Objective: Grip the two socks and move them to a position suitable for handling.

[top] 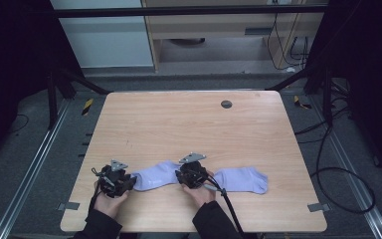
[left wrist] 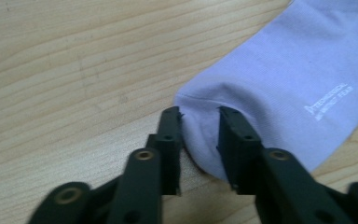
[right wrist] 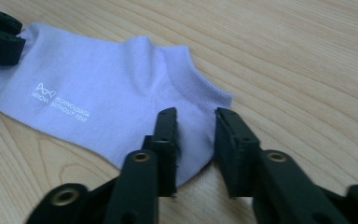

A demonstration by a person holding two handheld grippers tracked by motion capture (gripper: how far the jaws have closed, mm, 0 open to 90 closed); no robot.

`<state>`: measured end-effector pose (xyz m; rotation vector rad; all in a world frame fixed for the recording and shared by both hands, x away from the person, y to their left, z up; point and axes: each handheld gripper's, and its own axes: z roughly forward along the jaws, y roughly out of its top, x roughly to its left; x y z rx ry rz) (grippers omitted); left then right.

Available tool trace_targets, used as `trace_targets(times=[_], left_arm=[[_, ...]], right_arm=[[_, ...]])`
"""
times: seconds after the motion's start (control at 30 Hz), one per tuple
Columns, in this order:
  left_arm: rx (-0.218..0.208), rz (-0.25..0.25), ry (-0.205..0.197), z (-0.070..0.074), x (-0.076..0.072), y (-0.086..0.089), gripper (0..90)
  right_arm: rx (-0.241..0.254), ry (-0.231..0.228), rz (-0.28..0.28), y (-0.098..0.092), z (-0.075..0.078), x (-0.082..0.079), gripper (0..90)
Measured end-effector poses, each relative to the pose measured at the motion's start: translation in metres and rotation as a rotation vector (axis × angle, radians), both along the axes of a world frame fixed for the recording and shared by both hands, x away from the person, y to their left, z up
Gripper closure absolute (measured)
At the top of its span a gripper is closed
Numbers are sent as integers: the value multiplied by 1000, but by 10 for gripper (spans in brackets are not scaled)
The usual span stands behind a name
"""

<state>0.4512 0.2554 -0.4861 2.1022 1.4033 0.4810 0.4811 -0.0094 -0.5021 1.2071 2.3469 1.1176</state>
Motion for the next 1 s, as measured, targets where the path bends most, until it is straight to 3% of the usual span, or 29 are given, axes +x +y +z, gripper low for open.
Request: trace_targets(times=[0.13, 0.33, 0.47, 0.57, 0.73, 0.9, 1.0], left_arm=[[-1, 10, 1, 0, 3, -2, 863], [-13, 30, -67, 11, 9, 2, 875], [7, 35, -49, 6, 14, 6, 868], [11, 43, -61, 6, 14, 7, 803], [-24, 57, -96, 14, 10, 11, 698], [-94, 34, -125, 26, 6, 5, 625], [-108, 2, -136, 32, 4, -5, 598]], right_arm=[[4, 13, 2, 1, -1, -4, 868], [19, 4, 18, 3, 5, -13, 875], [22, 9, 38, 7, 7, -25, 864], [14, 14, 39, 9, 4, -29, 784], [58, -13, 7, -4, 10, -27, 647], [89, -45, -33, -34, 27, -23, 565], [84, -57, -61, -49, 35, -21, 537]])
